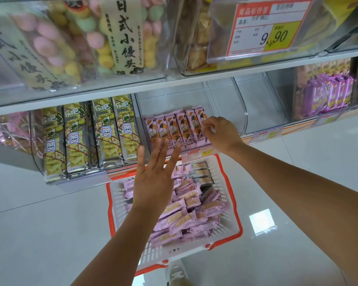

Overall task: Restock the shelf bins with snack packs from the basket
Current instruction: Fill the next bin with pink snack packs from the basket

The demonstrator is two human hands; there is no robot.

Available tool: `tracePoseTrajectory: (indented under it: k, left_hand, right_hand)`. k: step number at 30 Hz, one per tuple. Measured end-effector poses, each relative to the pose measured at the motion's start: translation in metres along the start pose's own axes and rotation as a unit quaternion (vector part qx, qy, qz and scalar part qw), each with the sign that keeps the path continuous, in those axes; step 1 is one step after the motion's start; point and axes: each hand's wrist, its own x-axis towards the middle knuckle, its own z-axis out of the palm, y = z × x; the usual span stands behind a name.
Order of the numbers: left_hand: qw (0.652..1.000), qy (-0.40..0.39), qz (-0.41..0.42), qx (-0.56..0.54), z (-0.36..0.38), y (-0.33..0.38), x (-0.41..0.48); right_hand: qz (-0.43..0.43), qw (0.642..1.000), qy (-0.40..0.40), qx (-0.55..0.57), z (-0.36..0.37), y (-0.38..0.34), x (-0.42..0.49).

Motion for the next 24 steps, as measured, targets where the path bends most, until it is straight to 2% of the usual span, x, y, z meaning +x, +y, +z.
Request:
tracePoseTrajectory:
  k: [17, 21, 24]
  left_hand:
    - [1.0, -0.008, -0.001, 0.0, -0.0011, -0.0025, -0.0009]
    - [1.0, -0.017, -0.006, 0.011, -0.002, -0.0017, -0.0004]
    - [0.999, -0.029, -0.011, 0.028, -0.0029, 0.0, -0.0001]
  right_hand:
    - [-0.004, 1.0, 0.026, -0.005, 0.0056, -0.0048, -0.0008]
    - [-0.019, 0.999, 0.043, 0.023, 0.0065, -0.0021, -0.0013]
    - [-0.052, 0.993, 0.087, 0.067, 0.0063, 0.0, -0.0056]
